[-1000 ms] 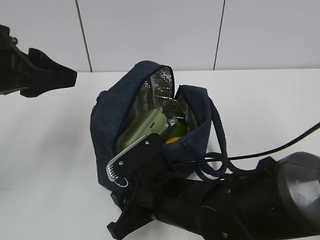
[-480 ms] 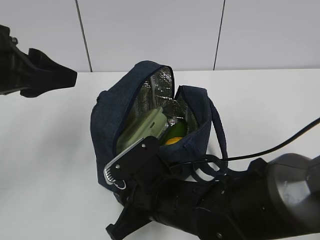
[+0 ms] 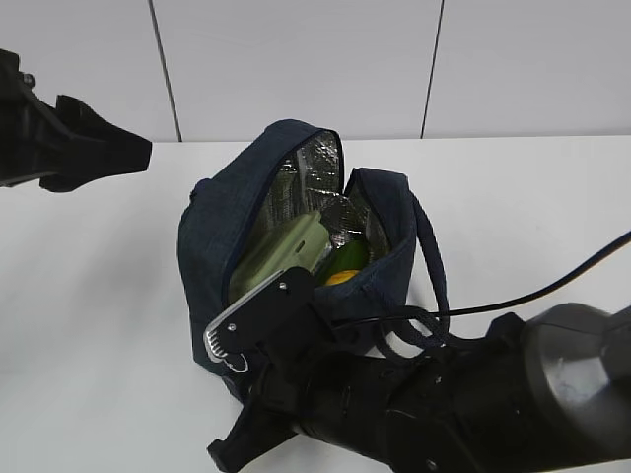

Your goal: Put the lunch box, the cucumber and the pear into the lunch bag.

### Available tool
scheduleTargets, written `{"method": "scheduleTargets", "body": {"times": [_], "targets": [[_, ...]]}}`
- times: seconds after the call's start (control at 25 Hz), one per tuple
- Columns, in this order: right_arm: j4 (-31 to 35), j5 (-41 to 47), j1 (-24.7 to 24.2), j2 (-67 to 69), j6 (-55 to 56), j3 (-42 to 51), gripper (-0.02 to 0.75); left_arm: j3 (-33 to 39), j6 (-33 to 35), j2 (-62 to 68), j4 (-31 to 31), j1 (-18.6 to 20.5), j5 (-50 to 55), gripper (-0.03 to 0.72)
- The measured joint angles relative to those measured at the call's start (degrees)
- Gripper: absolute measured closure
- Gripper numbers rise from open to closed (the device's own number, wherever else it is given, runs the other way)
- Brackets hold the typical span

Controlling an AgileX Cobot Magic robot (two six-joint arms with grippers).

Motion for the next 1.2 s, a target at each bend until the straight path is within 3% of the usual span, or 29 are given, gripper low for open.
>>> {"method": "scheduleTargets", "body": {"times": [1.2], "targets": [[-0.09, -3.88, 0.0, 2.07, -0.13, -0.12, 0.54, 0.0, 0.0, 0.0, 0.02, 0.0, 0.0, 0.346]]}}
